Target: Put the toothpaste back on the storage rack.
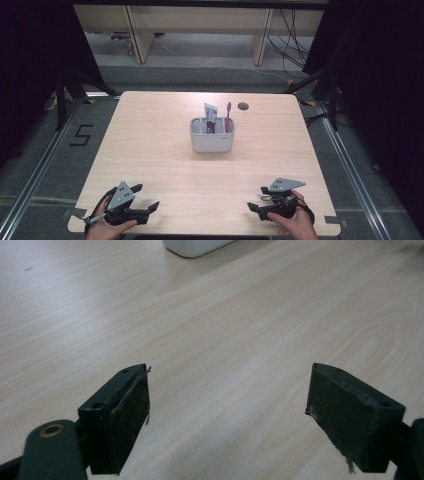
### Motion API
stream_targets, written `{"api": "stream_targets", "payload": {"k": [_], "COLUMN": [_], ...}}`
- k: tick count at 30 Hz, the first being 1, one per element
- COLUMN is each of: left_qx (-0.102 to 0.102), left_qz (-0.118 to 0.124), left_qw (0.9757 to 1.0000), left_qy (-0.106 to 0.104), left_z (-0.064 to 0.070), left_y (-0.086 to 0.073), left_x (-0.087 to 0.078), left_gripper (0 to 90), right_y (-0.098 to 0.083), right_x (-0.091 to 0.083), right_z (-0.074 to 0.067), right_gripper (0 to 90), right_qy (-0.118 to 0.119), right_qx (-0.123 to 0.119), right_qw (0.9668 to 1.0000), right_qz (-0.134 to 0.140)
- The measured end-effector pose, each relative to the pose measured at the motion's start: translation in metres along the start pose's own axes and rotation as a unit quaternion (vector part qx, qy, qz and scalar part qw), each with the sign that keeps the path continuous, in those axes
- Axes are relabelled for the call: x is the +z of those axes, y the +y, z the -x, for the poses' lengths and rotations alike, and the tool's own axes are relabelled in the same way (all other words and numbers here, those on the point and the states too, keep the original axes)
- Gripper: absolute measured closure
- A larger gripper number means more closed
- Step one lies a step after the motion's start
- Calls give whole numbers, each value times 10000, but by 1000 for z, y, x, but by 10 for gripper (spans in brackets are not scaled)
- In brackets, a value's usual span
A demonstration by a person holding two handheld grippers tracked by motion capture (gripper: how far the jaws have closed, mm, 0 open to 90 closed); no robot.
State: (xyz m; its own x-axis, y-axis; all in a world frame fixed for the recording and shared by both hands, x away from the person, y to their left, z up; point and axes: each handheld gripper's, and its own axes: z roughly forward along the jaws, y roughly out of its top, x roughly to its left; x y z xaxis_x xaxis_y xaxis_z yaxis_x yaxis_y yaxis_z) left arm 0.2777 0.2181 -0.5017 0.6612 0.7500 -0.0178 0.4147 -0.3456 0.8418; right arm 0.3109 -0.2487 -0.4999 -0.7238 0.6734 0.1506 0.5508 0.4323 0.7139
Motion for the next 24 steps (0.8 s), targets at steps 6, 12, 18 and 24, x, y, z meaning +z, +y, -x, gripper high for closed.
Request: {"api": "stream_targets", "payload": {"k": [6,12,18,24], "left_qx": [172,222,213,328], "left_qz": [-132,-210,-337,-419], "left_qw": [9997,9995,9992,9986], "left_qy": [-56,-55,22,-5], "left_z": [5,5,2,1], "left_y": [-4,-6,-7,-5], "left_x": [0,1,1,0], "left_gripper": [168,169,169,170], "right_y": [-1,-1,0,-1], "right_x": [-1,-1,-2,-2], "right_z": [-1,0,0,-1], "right_gripper": [222,222,222,222], "right_qy": [-69,-81,-84,-85], "right_qx": [67,50,31,99], "right_qw": [10000,10000,10000,9999], "right_qz": [-7,-13,-11,-44]}}
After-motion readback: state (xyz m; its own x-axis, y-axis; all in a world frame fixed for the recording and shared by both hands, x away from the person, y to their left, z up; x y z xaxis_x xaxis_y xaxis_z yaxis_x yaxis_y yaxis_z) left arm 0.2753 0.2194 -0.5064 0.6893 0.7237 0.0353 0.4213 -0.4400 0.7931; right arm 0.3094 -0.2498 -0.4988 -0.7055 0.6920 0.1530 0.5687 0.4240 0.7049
